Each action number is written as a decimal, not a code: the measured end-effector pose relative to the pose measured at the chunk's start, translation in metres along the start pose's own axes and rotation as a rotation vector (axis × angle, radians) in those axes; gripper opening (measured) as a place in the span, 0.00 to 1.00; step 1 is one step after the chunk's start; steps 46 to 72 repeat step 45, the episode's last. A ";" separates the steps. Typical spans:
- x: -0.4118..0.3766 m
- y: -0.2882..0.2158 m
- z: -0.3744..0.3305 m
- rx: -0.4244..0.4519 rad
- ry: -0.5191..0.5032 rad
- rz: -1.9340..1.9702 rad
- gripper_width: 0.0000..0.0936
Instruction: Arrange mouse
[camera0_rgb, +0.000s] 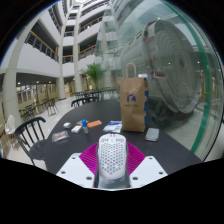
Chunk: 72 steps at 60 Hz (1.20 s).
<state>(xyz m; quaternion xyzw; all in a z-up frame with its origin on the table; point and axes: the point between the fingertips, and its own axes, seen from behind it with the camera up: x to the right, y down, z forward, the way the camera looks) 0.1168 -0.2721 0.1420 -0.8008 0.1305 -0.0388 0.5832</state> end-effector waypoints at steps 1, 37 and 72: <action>-0.008 0.010 0.001 -0.016 -0.005 -0.004 0.36; -0.064 0.127 -0.023 -0.373 -0.290 -0.120 0.92; -0.027 0.123 -0.054 -0.366 -0.281 -0.193 0.91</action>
